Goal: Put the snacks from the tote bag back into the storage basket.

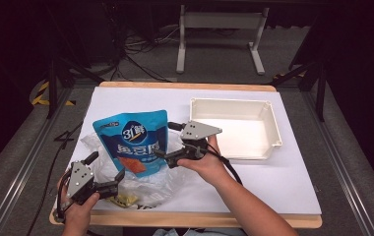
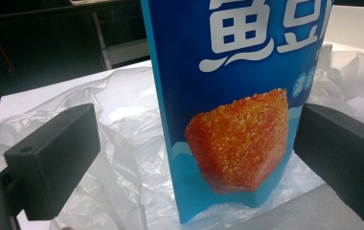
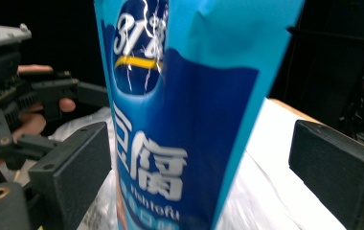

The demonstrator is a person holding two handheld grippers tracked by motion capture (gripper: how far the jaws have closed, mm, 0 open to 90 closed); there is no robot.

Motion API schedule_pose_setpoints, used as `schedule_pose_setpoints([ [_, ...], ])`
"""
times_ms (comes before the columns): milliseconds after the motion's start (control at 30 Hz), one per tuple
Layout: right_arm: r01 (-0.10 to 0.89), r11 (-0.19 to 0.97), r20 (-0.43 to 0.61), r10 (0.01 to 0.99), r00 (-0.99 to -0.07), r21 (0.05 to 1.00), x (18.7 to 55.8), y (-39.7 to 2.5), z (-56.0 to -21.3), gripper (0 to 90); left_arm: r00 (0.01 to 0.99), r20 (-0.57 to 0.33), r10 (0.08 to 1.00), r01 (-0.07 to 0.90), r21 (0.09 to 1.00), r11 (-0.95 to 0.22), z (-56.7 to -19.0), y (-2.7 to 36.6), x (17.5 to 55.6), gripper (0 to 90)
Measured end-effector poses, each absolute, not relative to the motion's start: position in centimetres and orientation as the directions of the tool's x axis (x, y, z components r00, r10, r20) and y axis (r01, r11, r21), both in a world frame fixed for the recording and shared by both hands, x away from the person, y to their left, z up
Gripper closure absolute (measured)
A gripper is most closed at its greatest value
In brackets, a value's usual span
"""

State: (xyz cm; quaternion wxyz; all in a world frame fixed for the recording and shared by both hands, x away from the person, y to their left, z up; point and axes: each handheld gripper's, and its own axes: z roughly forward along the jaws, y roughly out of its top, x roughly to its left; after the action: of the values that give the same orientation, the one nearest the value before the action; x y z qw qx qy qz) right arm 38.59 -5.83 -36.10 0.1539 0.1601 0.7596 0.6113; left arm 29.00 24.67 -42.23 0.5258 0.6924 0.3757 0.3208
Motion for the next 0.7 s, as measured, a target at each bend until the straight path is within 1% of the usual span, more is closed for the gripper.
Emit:
schedule_pose_setpoints([
  [67, 0.063, 0.193, -0.025, 0.421, -0.907, 0.979, 38.7, -5.3, -36.4, 7.8, 0.513, 0.047, 0.857, 0.186, 0.969, -0.164, -42.2, 24.7, 29.0, 2.7],
  [200, 0.08, 0.218, -0.018, 0.415, -0.909, 0.973, 39.0, -4.3, -37.3, 7.9, 0.514, 0.045, 0.857, 0.184, 0.97, -0.161, -42.2, 24.6, 29.0, 2.7],
  [367, 0.055, 0.257, -0.063, 0.427, -0.902, 0.965, 39.1, -3.4, -38.4, 9.0, 0.516, 0.045, 0.855, 0.196, 0.966, -0.169, -42.2, 24.7, 29.0, 2.7],
  [500, 0.06, 0.246, -0.049, 0.416, -0.908, 0.968, 39.2, -2.8, -39.2, 9.0, 0.512, 0.04, 0.858, 0.19, 0.969, -0.158, -42.2, 24.8, 29.1, 2.6],
  [700, 0.051, 0.249, -0.06, 0.417, -0.907, 0.967, 39.3, -1.9, -40.4, 8.4, 0.513, 0.044, 0.857, 0.185, 0.969, -0.161, -42.2, 24.7, 29.0, 2.7],
])
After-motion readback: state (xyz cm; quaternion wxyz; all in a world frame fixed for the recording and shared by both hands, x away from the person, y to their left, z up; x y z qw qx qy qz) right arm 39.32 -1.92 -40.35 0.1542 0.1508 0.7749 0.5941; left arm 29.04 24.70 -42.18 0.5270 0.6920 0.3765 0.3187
